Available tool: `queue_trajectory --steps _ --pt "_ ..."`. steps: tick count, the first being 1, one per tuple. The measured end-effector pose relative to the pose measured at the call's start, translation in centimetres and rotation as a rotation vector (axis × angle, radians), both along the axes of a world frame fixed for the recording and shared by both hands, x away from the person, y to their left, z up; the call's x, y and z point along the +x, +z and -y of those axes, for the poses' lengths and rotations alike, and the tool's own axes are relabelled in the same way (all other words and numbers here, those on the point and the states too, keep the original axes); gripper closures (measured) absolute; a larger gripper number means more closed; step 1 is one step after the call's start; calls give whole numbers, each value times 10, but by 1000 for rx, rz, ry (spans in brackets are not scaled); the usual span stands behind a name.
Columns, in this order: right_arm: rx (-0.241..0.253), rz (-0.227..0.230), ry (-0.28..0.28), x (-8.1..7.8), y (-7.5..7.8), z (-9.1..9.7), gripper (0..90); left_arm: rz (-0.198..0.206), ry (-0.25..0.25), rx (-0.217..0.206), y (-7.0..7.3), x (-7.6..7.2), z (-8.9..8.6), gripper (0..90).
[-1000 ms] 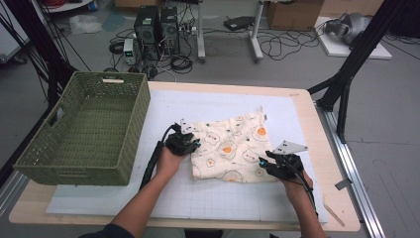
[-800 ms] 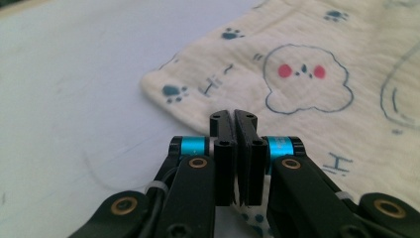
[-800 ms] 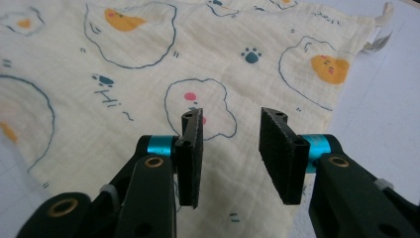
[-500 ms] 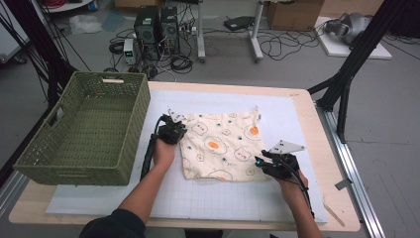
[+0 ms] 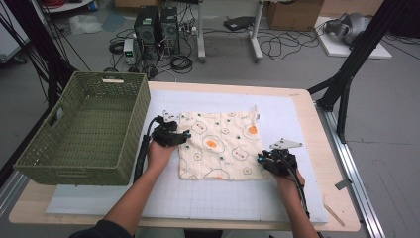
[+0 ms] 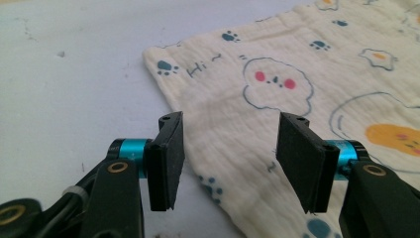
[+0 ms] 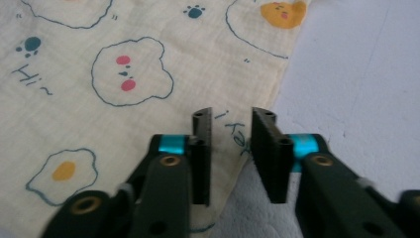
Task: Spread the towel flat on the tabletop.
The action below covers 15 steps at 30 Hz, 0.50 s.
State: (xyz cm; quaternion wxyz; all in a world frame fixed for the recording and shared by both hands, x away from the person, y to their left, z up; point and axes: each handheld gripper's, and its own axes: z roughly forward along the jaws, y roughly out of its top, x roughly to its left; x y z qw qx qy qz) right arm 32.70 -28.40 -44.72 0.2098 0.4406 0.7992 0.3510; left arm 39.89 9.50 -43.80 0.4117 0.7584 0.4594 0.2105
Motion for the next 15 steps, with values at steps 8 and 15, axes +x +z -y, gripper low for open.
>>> queue_trajectory --steps 8,15 --pt "-95 20 -31 -8 5 -2 744 5 -81 24 3 -28 0 470" --pt "-16 46 -5 -16 11 7 656 -28 -140 23 0 -51 -7 464"
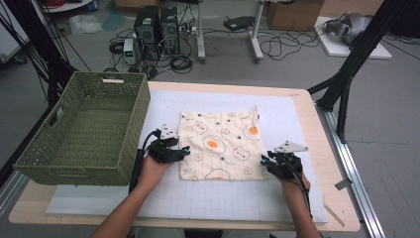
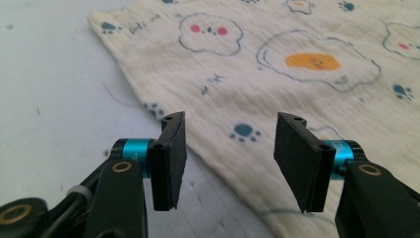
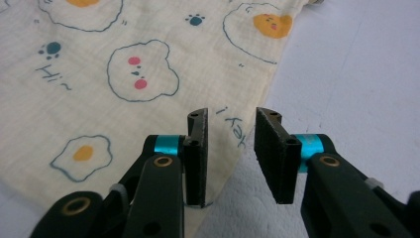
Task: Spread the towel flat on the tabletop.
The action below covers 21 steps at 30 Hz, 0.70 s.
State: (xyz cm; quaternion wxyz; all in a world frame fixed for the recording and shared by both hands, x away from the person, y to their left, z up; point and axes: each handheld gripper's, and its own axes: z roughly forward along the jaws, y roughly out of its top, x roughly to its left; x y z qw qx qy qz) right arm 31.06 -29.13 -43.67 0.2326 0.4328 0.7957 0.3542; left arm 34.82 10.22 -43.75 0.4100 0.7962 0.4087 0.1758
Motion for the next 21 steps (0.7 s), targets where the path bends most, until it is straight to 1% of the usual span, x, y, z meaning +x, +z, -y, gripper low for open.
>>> queue_trajectory --steps 2,3,4,5,7,8,10,11,12,13,14,15,16,17,18,19,20,21 --pt "5 -3 18 -3 1 2 645 -3 -12 -16 -1 -6 -2 471" --pt "5 -7 25 -4 1 3 642 -14 -22 -20 -2 -9 -3 482" --pt "2 -11 33 -6 0 3 637 -23 -29 -17 -2 -11 -3 510" --pt "3 -15 40 -7 0 4 625 -21 -36 -17 -3 -15 -4 525" --pt "1 -28 59 -11 -1 4 622 -29 -39 -31 -4 -22 -7 549" --pt "-5 -32 64 -13 -1 4 621 -39 -42 -40 -6 -25 -7 559" --pt "-13 -35 71 -16 -2 3 610 -59 -64 -38 -9 -31 -8 572" --pt "-5 -35 79 -18 -2 3 605 -59 -82 -28 -11 -35 -7 591" --pt "4 -37 86 -20 -2 3 594 -34 -91 -9 -12 -39 -7 589" --pt "20 -48 95 -20 -3 2 590 -18 -93 5 -12 -43 -6 610" --pt "16 -57 105 -21 -5 1 596 -8 -93 15 -12 -45 -6 640" --pt "4 -71 118 -21 -7 -1 621 -1 -102 17 -13 -48 -6 684" --pt "-1 -67 126 -21 -8 -2 661 7 -120 20 -13 -50 -7 768" --pt "10 -75 131 -21 -8 -2 698 13 -128 30 -13 -52 -6 839" --pt "13 -82 133 -21 -8 -3 746 17 -125 41 -12 -53 -6 864" --pt "24 -92 139 -21 -8 -3 826 11 -124 53 -10 -53 -6 873" --pt "35 -101 145 -22 -8 -4 855 3 -121 63 -9 -52 -9 875" --pt "30 -102 151 -23 -8 -5 874 1 -110 70 -8 -52 -12 877"
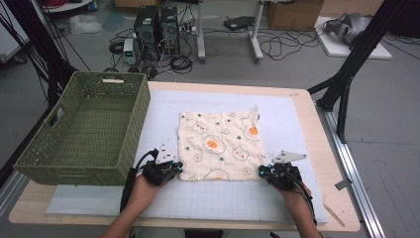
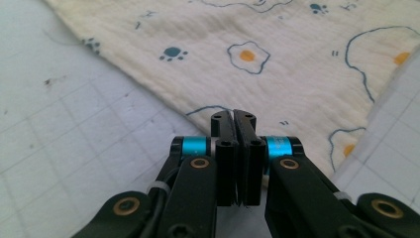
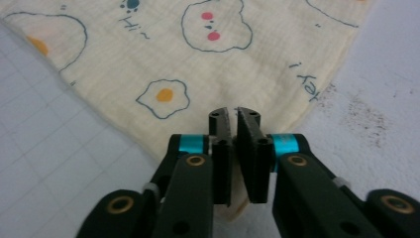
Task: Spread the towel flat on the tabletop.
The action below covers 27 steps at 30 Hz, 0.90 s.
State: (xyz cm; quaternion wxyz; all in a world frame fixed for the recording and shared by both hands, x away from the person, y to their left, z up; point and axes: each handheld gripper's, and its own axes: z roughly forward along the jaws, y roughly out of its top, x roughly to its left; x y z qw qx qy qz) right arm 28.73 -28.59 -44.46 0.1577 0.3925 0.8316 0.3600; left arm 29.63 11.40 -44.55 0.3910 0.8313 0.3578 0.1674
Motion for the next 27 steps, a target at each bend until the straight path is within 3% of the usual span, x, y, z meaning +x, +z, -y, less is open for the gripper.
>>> queue_trajectory --steps 4,8,16,18,21,23,25,27 --pt "8 -13 52 -5 1 -3 885 -27 11 -16 1 -1 -19 877" --pt "-14 -21 78 -11 4 -9 889 -33 -4 -11 2 -6 -23 876" --pt "-70 -34 82 -31 8 -6 892 -65 -30 -36 2 -19 -26 872" --pt "-71 -31 82 -34 9 -4 892 -71 -37 -36 4 -20 -28 830" --pt "-32 -12 55 -35 12 0 774 -59 3 -95 8 -17 -33 642" --pt "10 16 25 -33 15 3 696 -45 22 -148 10 -14 -35 586" --pt "21 50 12 -30 16 3 622 -26 40 -204 11 -10 -36 510" --pt "23 73 -16 -26 17 2 526 4 40 -248 14 -5 -37 494"
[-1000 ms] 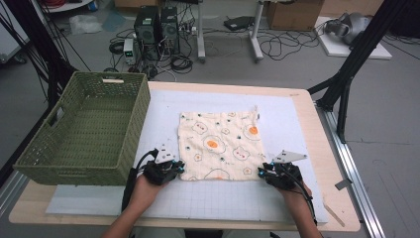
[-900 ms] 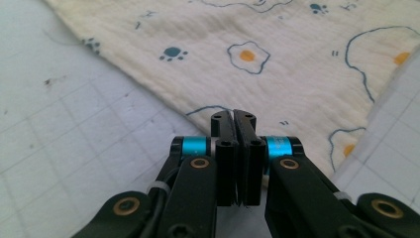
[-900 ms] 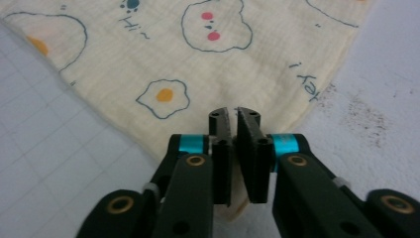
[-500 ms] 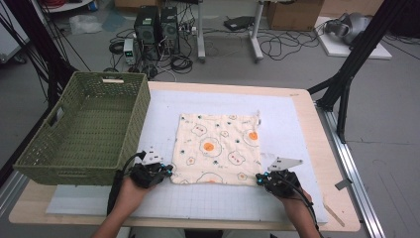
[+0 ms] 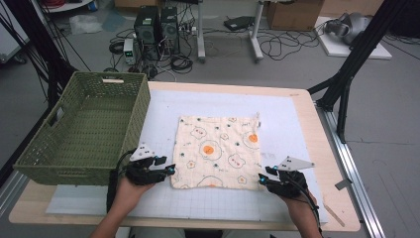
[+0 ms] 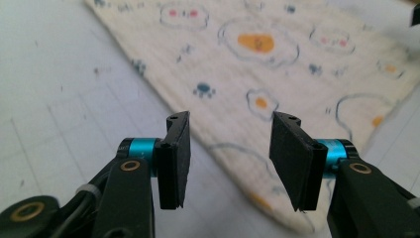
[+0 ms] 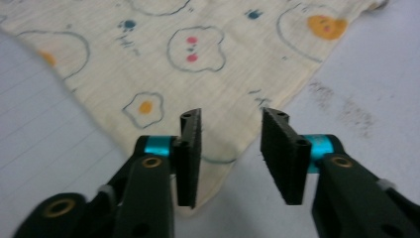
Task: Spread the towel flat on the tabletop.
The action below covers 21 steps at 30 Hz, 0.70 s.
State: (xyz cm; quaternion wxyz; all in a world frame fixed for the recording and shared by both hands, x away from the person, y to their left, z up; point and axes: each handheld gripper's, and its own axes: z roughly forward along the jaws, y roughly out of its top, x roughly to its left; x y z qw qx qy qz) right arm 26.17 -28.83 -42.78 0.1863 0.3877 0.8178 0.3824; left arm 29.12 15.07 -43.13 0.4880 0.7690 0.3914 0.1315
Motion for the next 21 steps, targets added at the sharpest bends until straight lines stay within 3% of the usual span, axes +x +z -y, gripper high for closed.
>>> queue_trajectory --steps 6,10,15,21 --pt "30 68 -106 19 8 0 338 102 45 -81 12 17 0 389" --pt "24 93 -137 33 12 1 287 112 70 -134 15 20 -1 330" --pt "24 99 -136 34 11 8 203 124 81 -120 11 18 -3 185" --pt "48 87 -148 27 10 21 160 133 72 -123 11 16 -5 174"
